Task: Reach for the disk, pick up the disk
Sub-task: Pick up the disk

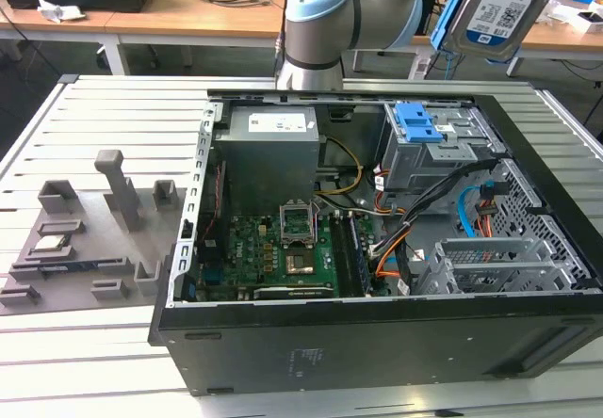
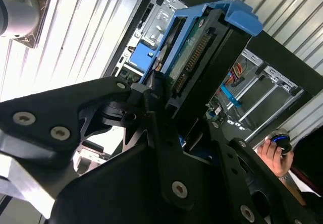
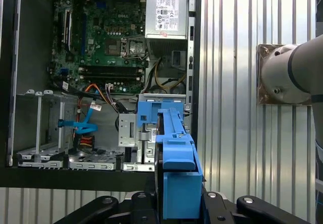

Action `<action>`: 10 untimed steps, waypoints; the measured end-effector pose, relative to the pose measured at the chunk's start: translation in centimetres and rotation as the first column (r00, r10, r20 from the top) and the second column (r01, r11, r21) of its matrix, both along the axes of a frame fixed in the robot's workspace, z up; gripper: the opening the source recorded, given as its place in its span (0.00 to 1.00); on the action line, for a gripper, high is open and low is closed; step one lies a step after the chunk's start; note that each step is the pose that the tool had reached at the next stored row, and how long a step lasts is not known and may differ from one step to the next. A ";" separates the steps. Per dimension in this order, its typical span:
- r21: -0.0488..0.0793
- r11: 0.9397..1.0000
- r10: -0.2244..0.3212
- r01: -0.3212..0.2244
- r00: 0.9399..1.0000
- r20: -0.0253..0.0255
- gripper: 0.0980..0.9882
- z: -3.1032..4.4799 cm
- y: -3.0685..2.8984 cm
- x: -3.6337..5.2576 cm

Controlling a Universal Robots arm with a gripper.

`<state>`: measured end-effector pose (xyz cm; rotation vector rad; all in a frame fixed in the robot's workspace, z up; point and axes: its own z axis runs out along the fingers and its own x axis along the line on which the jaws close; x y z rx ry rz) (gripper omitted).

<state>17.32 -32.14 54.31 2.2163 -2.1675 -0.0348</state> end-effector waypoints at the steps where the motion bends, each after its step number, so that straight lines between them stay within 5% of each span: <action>1: 0.000 1.000 0.000 0.000 1.000 0.000 0.30 0.00 -0.19 0.00; 10: 0.000 1.000 0.000 0.000 1.000 0.000 0.30 0.00 -1.79 0.00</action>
